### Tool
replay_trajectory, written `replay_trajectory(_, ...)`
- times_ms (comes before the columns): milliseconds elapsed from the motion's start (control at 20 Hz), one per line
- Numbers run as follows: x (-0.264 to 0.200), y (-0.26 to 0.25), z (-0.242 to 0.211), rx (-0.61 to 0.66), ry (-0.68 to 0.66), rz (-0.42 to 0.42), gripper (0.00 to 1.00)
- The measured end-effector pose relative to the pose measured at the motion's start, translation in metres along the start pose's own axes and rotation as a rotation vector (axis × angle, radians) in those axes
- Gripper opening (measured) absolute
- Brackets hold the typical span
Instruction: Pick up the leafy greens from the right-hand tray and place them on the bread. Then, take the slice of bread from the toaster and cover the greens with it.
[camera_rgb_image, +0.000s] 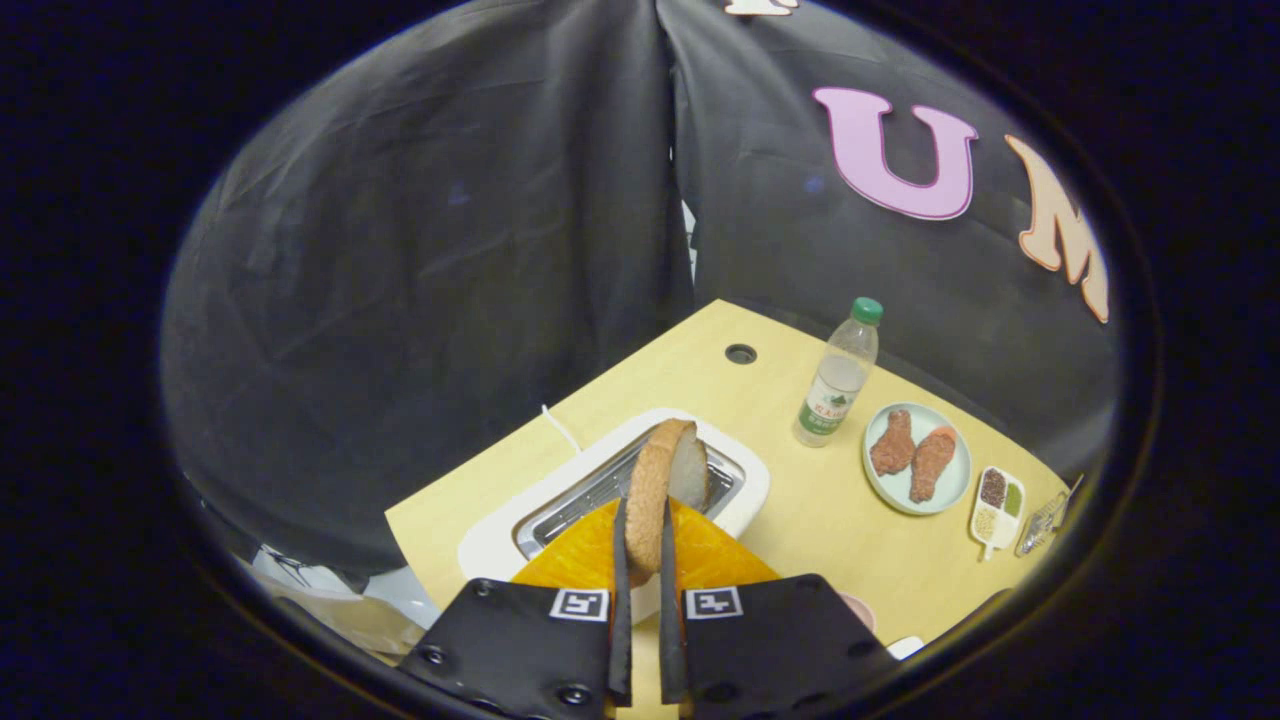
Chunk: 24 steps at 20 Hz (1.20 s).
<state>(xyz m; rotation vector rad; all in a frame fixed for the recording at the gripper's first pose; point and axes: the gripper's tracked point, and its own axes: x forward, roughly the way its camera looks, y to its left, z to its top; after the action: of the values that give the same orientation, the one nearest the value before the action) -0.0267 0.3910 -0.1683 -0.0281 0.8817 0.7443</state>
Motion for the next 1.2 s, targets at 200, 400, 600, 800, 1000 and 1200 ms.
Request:
replay_trajectory(200,-0.023,-0.013,0.016,0.031,-0.074,0.009,0.14)
replay_trajectory(400,-0.053,-0.023,0.024,0.054,-0.129,0.022,0.14)
replay_trajectory(600,-0.076,-0.048,0.011,0.045,-0.133,-0.012,0.14)
replay_trajectory(800,-0.084,-0.077,-0.020,0.077,-0.101,-0.057,0.14)
replay_trajectory(1000,-0.086,-0.098,-0.053,0.139,-0.064,-0.089,0.14)
replay_trajectory(1200,-0.075,-0.107,-0.089,0.212,-0.032,-0.100,0.14)
